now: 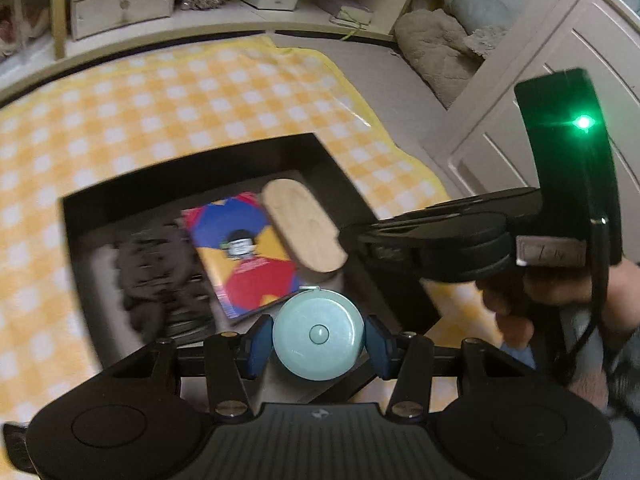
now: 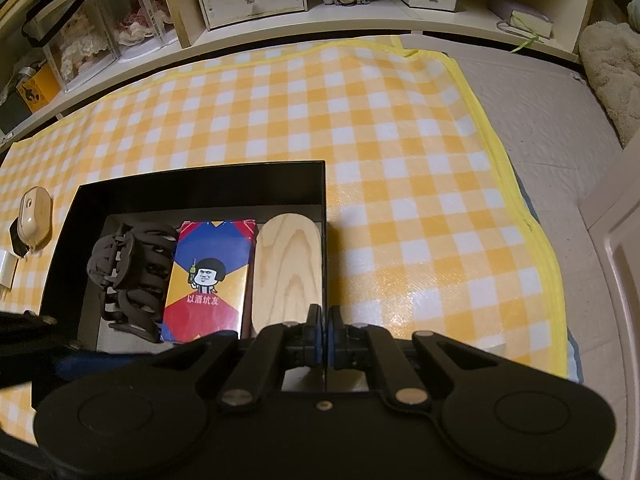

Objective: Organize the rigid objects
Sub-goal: 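Carry the green case into the black box beside the wooden oval, release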

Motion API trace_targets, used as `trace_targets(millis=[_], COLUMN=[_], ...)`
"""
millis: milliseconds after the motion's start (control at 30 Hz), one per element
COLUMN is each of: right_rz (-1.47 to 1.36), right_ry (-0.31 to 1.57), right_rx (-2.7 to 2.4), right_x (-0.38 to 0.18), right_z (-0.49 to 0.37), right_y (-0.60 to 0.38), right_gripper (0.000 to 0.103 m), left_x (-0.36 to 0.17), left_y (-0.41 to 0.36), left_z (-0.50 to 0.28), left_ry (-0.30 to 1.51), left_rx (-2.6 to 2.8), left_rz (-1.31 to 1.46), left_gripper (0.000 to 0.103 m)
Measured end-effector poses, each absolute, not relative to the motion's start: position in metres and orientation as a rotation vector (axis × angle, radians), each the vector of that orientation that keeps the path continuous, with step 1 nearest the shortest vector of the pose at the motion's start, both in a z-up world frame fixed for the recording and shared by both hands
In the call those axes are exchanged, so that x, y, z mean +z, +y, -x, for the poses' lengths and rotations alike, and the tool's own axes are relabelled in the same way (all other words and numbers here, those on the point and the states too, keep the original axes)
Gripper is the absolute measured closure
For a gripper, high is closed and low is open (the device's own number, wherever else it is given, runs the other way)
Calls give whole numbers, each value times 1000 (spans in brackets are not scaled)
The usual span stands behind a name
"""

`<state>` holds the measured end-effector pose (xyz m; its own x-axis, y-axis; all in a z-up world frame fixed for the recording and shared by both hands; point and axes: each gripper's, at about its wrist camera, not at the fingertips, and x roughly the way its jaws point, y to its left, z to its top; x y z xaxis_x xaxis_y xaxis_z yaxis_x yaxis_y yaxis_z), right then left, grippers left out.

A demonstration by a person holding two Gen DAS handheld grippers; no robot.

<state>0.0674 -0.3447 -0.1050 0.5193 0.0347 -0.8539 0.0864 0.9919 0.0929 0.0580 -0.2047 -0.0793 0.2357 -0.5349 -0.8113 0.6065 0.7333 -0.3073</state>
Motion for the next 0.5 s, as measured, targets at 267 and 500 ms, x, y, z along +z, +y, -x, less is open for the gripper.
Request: trace_targets(millis=[267,500], right_rz=[-131,-147], right_ry=[1024,1026], right_rx=[-31,-30], right_x=[-104,-104], right_z=[-69,-71], right_y=[-345,-348], right_gripper=[99,99], left_x=[-93,-95], left_y=[-234,-231], left_z=[-56,-55], left_ry=[1073,1081], left_rx=[-836,-821], left_rz=[-1,-15], left_gripper=[45,32])
